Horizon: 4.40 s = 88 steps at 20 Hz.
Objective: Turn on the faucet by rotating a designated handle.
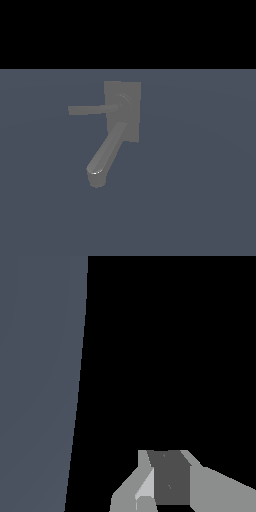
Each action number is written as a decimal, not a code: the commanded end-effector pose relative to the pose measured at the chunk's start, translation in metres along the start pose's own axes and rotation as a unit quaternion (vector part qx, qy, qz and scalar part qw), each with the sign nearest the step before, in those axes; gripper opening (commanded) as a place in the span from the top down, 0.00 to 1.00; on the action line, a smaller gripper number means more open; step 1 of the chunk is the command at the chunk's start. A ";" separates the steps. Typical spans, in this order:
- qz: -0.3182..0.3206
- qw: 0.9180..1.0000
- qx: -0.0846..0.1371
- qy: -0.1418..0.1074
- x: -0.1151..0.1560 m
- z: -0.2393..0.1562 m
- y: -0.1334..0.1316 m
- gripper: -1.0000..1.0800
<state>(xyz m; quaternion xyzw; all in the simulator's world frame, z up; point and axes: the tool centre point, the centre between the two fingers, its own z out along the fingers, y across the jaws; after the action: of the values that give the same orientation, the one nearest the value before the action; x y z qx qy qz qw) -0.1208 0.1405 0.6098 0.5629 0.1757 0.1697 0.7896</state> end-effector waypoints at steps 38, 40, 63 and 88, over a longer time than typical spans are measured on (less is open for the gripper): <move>-0.502 0.767 -0.235 0.324 0.192 -0.118 -0.380 1.00; -0.512 0.754 -0.234 0.337 0.192 -0.126 -0.394 1.00; -0.547 0.723 -0.225 0.358 0.182 -0.121 -0.438 1.00; -0.571 0.703 -0.205 0.372 0.168 -0.104 -0.450 1.00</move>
<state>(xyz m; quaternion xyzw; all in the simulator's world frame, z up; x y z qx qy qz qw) 0.0101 0.1654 0.1301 0.0703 0.7035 -0.0865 0.7019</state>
